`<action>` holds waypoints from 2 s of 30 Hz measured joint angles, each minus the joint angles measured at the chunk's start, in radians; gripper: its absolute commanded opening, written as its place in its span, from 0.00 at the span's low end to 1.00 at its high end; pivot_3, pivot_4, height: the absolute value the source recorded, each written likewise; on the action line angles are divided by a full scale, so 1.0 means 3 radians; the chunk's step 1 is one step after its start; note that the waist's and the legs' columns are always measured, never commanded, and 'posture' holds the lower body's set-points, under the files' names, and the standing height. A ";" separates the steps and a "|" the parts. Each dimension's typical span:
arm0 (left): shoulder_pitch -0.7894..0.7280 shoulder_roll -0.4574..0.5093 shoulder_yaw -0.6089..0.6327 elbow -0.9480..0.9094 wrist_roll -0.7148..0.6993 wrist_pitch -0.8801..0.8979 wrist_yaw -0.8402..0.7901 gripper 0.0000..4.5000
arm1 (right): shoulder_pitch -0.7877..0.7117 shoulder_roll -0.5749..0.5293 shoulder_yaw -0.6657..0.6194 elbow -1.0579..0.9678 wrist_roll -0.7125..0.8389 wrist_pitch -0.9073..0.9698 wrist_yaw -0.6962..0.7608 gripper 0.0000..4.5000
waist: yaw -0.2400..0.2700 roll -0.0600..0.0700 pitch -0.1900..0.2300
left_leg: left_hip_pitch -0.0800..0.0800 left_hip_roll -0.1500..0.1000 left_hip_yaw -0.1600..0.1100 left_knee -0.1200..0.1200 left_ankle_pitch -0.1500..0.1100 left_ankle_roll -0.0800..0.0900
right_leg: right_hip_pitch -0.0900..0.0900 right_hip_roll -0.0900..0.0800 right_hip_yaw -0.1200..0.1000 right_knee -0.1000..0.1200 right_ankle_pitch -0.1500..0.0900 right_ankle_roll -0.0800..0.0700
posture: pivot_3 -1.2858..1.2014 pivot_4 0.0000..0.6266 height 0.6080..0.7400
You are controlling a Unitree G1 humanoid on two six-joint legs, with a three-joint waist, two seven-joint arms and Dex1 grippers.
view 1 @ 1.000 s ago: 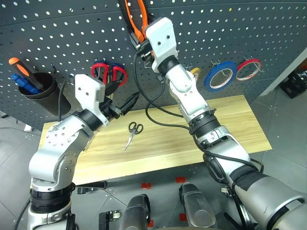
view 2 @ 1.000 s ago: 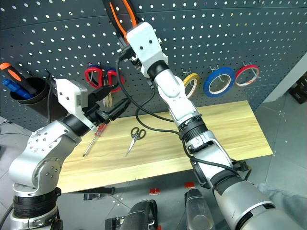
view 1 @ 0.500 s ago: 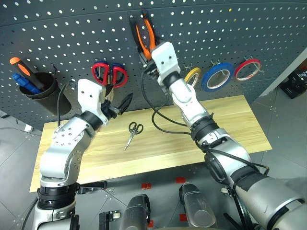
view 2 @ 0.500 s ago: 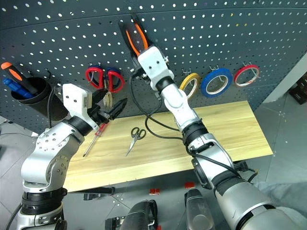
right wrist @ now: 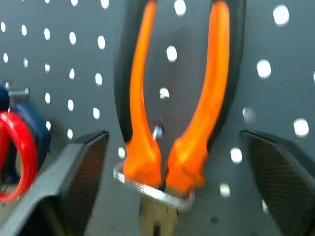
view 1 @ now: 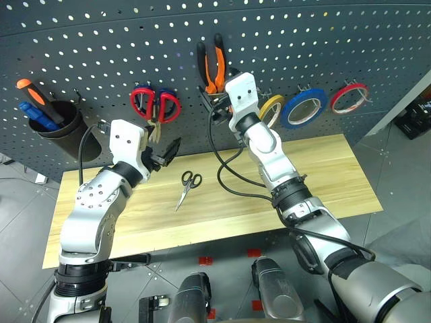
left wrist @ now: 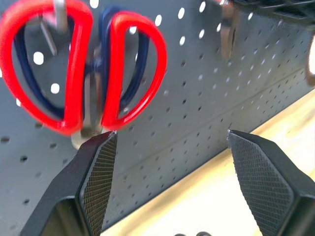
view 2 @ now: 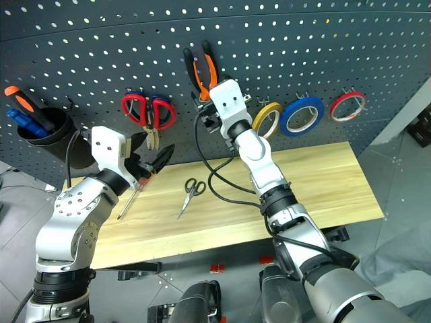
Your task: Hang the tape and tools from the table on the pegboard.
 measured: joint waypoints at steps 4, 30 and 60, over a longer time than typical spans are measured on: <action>0.0054 -0.0006 -0.0057 0.0027 0.0063 0.0114 0.0019 0.96 | 0.0325 -0.0084 0.0025 -0.0703 0.0076 0.0601 0.0204 1.00 | 0.0004 0.0000 0.0000 | 0.0000 0.0000 -0.0001 -0.0001 0.0000 0.0000 | 0.0000 0.0000 0.0000 0.0000 0.0000 0.0000 | 0.46 0.39 1.00; -0.0485 -0.0301 -0.0916 0.1873 0.0660 0.0826 0.0010 0.99 | 0.1993 -0.1308 0.0639 -0.3802 0.1477 0.3597 0.1521 1.00 | 0.0098 -0.0021 0.0012 | -0.0002 -0.0005 -0.0009 0.0002 -0.0010 0.0018 | 0.0002 0.0000 -0.0004 -0.0001 0.0000 0.0000 | 0.44 0.48 1.00; 0.0188 -0.0324 -0.0692 0.1737 0.0956 -0.0899 -0.0136 0.05 | 0.2001 -0.1626 0.0427 -0.3761 0.1307 0.3160 0.1345 1.00 | 0.0089 -0.0035 0.0020 | -0.0003 -0.0001 -0.0012 0.0000 -0.0009 0.0016 | 0.0000 -0.0006 -0.0003 -0.0005 0.0000 0.0000 | 0.43 0.46 1.00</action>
